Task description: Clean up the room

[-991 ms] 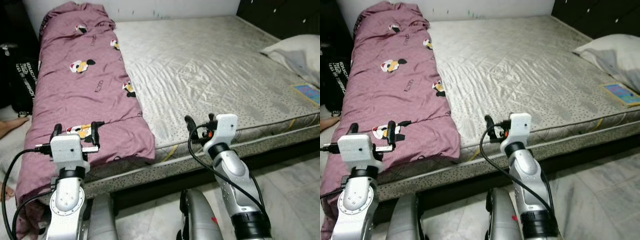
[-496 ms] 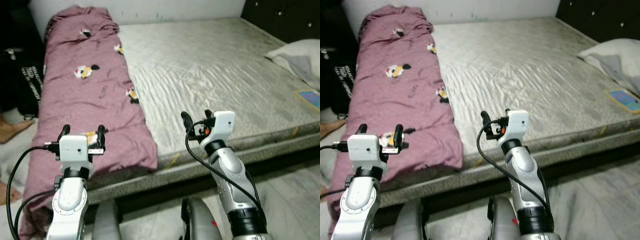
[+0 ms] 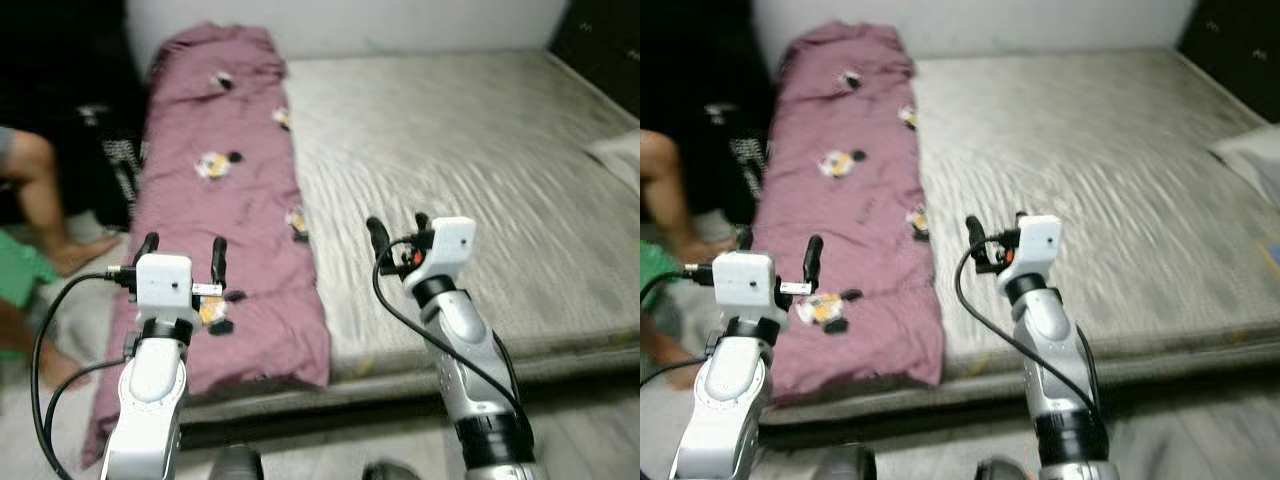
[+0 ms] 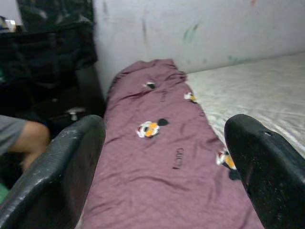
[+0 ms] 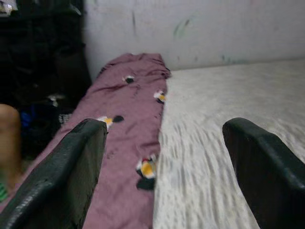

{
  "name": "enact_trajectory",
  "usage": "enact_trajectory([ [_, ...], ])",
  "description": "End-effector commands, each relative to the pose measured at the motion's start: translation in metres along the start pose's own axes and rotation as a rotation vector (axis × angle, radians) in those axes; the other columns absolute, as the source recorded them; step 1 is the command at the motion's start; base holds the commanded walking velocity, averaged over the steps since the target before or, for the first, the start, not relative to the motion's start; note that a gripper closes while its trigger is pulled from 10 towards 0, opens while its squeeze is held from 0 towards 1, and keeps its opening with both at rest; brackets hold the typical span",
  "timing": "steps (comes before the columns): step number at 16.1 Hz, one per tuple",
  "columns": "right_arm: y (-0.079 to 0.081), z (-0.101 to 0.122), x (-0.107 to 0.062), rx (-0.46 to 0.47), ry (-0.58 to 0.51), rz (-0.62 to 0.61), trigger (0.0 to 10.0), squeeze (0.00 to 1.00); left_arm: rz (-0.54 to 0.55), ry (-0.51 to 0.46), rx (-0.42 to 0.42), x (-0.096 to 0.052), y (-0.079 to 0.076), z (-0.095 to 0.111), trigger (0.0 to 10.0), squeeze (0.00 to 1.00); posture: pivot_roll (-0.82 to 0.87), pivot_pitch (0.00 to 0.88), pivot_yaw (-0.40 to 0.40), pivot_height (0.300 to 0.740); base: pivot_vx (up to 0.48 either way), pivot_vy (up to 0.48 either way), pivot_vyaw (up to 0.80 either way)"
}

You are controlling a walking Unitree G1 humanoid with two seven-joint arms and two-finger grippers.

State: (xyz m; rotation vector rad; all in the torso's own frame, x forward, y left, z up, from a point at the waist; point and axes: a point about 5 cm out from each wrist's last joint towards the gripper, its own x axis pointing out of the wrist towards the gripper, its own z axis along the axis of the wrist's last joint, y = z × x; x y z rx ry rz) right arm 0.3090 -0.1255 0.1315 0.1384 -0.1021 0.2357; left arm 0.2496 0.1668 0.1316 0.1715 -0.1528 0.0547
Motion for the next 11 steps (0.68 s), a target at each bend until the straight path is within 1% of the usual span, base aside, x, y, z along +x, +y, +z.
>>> enact_trajectory([
  [1,-0.003,-0.002,-0.001,0.001,0.009,-0.007,10.0,0.0,0.009,0.035,0.004,-0.001,0.001,-0.006,10.0,0.0,-0.02,0.0,0.003,0.74,0.0,0.0,0.0],
  [4,-0.005,-0.006,-0.006,-0.017,0.023,-0.014,10.0,0.0,0.002,0.042,-0.005,-0.001,-0.001,-0.007,10.0,0.0,-0.02,0.0,-0.002,0.74,0.0,0.0,0.0],
  [9,-0.013,-0.012,-0.02,-0.045,0.052,-0.07,10.0,0.0,0.021,0.055,-0.003,-0.003,0.0,-0.009,10.0,0.0,-0.03,0.0,0.001,0.74,0.0,0.0,0.0],
  [11,-0.013,-0.013,-0.02,-0.05,0.058,-0.074,10.0,0.0,0.018,0.06,-0.007,-0.003,0.0,-0.01,10.0,0.0,-0.03,0.0,0.001,0.74,0.0,0.0,0.0],
])
